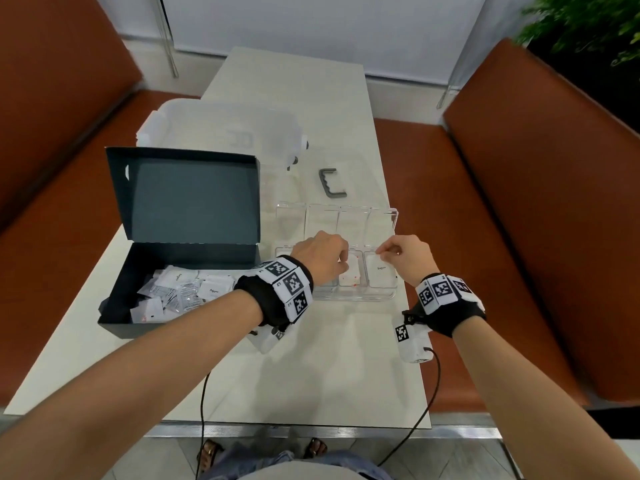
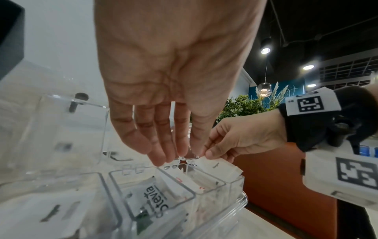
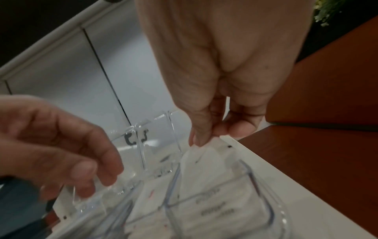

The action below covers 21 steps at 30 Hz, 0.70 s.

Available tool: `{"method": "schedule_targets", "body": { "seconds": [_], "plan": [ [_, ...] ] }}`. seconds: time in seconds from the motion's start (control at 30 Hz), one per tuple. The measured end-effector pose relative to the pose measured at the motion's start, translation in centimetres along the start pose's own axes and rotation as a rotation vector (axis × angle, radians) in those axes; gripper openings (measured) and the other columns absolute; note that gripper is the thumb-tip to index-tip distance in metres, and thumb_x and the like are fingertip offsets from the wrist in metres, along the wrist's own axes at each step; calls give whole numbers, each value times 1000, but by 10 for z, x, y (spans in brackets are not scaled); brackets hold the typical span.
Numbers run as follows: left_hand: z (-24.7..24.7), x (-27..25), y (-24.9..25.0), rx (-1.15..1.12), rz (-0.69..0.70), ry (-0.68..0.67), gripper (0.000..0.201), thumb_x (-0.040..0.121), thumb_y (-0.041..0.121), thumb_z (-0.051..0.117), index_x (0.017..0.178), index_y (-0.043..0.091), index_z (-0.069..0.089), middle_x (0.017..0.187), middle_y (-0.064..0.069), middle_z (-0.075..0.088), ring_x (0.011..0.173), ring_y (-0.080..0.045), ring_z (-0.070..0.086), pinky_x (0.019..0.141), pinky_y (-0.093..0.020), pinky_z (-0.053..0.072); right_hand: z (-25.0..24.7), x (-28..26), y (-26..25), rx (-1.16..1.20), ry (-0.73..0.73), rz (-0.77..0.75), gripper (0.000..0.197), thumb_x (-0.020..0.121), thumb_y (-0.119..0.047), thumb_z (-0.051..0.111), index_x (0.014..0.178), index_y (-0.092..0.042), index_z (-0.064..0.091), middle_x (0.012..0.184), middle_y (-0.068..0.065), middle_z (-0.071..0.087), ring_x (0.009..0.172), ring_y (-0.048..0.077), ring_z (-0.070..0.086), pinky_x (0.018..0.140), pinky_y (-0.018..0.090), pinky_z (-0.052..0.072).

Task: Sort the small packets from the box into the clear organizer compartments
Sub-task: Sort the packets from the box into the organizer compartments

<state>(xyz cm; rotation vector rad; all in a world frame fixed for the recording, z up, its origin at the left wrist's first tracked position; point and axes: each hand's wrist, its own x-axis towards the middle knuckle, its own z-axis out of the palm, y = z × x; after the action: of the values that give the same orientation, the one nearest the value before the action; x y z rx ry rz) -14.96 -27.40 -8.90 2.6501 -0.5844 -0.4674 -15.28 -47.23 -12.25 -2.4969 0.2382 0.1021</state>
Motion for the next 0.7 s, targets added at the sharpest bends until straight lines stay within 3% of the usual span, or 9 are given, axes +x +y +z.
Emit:
{"method": "schedule_targets", "body": {
  "seconds": [0.17, 0.37, 0.47, 0.53, 0.63, 0.7],
  "plan": [
    [0, 2, -5, -2, -28, -6, 21, 94, 27, 58, 111, 16, 65, 116, -4, 63, 102, -24, 62, 88, -36, 51, 0, -5, 2, -72, -5, -93, 14, 83, -8, 70, 96, -11, 71, 95, 3, 60, 82, 12, 50, 68, 16, 33],
    [-24, -3, -41, 42, -130, 52, 18, 91, 14, 62, 108, 18, 66, 114, -3, 63, 100, -22, 63, 88, -37, 52, -3, -14, 2, -228, -125, -110, 15, 84, -15, 70, 98, -18, 69, 105, 2, 59, 101, 21, 56, 93, 37, 42],
    [-30, -6, -55, 114, -185, 37, 20, 90, 11, 64, 108, 20, 65, 118, -5, 61, 104, -25, 62, 91, -39, 51, -10, -18, -11, -349, -75, -158, 16, 86, -22, 67, 102, -25, 67, 104, -2, 59, 101, 19, 54, 91, 37, 37],
    [-31, -8, -61, 140, -212, 18, 23, 88, 12, 68, 109, 19, 65, 119, -6, 60, 104, -25, 62, 92, -40, 52, -8, -20, -31, -280, -41, -243, 15, 87, -23, 67, 102, -24, 67, 100, -3, 59, 96, 16, 55, 92, 38, 42],
    [-26, -12, -66, 122, -249, 10, 28, 86, 11, 72, 112, 14, 63, 117, -9, 59, 101, -27, 62, 91, -41, 53, 15, -24, -69, -196, -128, -381, 18, 86, -22, 68, 104, -21, 68, 99, -2, 61, 92, 13, 56, 95, 40, 44],
    [-23, -14, -68, 85, -267, 20, 29, 86, 10, 71, 114, 11, 61, 116, -12, 58, 100, -29, 62, 89, -41, 53, 37, -22, -91, -265, -185, -439, 24, 87, -28, 66, 110, -20, 67, 107, 0, 62, 99, 17, 57, 96, 41, 43]
  ]
}}
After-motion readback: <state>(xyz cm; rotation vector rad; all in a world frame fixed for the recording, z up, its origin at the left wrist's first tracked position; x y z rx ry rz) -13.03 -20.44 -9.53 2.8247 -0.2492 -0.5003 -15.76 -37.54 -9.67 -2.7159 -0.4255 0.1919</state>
